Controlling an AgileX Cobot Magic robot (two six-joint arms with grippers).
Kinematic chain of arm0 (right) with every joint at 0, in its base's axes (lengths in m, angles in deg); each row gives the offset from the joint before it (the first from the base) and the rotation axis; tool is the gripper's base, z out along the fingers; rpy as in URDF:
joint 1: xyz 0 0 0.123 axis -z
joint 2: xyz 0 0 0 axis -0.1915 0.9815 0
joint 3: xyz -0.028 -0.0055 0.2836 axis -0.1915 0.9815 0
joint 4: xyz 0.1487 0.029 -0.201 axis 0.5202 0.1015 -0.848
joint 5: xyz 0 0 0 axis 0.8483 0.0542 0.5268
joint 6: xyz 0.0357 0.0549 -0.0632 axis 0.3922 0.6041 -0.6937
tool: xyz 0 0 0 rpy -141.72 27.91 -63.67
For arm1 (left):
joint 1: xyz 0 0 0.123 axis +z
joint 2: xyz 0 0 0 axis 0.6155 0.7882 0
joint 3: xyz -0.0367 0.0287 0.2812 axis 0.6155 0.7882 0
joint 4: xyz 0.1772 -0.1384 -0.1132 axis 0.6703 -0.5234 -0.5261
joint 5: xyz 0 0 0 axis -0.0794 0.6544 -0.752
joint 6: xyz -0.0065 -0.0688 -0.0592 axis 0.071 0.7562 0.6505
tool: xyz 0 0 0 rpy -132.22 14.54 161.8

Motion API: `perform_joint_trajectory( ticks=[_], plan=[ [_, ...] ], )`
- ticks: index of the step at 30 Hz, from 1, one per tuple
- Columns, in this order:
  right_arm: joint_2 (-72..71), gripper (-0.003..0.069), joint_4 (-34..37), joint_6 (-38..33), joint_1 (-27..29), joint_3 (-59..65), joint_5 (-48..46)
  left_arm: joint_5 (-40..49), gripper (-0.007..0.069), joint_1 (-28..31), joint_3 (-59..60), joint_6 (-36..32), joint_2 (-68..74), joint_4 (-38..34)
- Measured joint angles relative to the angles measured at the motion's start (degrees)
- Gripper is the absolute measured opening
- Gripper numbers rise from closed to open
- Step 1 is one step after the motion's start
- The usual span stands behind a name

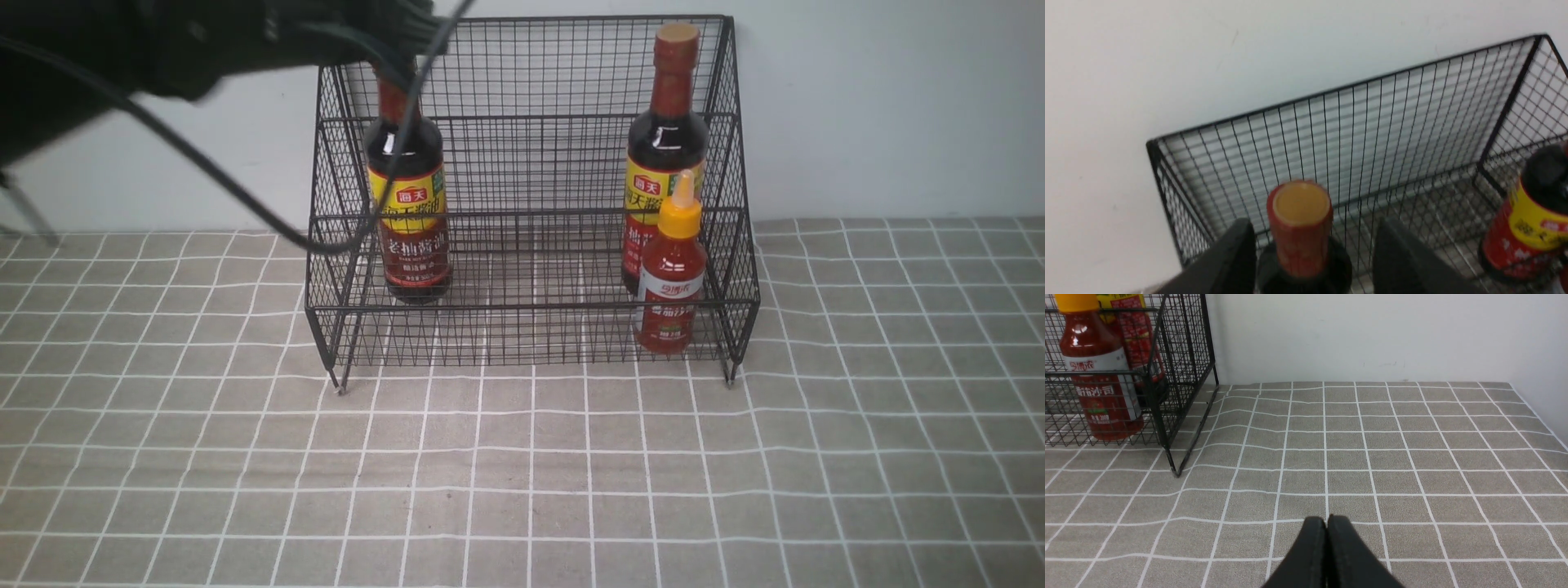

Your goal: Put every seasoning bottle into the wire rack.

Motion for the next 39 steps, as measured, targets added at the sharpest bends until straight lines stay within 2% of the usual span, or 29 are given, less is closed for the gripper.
perform_joint_trajectory(
  ticks=[5,7,11,18,23,31,36,39],
  plan=[
    [0.0,-0.0015,0.0,0.0,0.0,0.0,0.0,13.86,0.0132,0.0,0.11,1.45,-6.21,0.03],
    [0.0,-0.0015,0.0,0.0,0.0,0.0,0.0,16.8,0.0066,0.0,0.87,2.91,-8.81,-0.16],
    [0.0,-0.0015,0.0,0.0,0.0,0.0,0.0,18.67,0.0002,0.0,6.09,5.43,-15.1,-1.53],
    [0.0,-0.0015,0.0,0.0,0.0,0.0,0.0,13.92,-0.0007,0.0,23.4,7.56,-32.0,-5.14],
    [0.0,-0.0015,0.0,0.0,0.0,0.0,0.0,15.35,-0.0007,0.0,32.62,7.75,-44.03,-9.51],
    [0.0,-0.0015,0.0,0.0,0.0,0.0,0.0,28.32,-0.0007,0.0,36.38,7.55,-55.6,-10.81],
    [0.0,-0.0015,0.0,0.0,0.0,0.0,0.0,28.63,-0.0007,0.0,36.38,5.86,-58.47,-8.72],
    [0.0,-0.0015,0.0,0.0,0.0,0.0,0.0,24.7,-0.0007,0.0,36.83,3.48,-58.67,-5.55]
  ],
)
